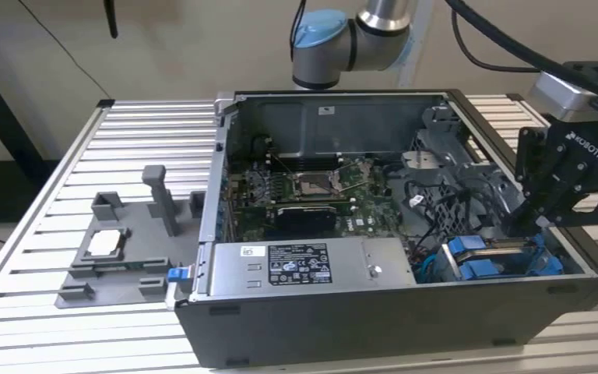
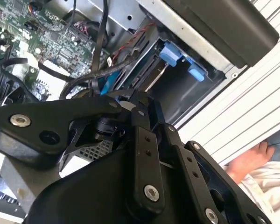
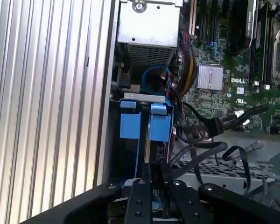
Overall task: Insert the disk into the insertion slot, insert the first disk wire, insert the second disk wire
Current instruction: 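Insert the first disk wire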
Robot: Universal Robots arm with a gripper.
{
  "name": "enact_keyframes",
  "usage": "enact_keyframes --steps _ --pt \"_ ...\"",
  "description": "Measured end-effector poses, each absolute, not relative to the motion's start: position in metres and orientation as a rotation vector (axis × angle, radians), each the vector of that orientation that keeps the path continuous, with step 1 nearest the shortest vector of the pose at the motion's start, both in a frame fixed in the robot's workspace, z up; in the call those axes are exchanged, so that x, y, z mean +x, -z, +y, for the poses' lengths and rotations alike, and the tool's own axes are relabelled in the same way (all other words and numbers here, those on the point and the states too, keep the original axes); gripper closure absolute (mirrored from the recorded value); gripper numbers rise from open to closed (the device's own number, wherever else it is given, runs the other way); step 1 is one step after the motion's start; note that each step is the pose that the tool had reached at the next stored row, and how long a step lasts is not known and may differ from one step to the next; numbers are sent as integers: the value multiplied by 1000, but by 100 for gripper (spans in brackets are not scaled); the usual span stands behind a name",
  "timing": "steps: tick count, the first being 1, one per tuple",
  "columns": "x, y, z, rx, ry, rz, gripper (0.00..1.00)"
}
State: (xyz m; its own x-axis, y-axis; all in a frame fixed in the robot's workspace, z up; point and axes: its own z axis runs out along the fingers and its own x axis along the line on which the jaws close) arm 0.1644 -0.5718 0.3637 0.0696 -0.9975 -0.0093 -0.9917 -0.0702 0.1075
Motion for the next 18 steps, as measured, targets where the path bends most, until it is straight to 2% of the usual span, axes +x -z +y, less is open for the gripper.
enact_keyframes --steps 18 --pt "177 -352 -569 2213 125 -2124 81"
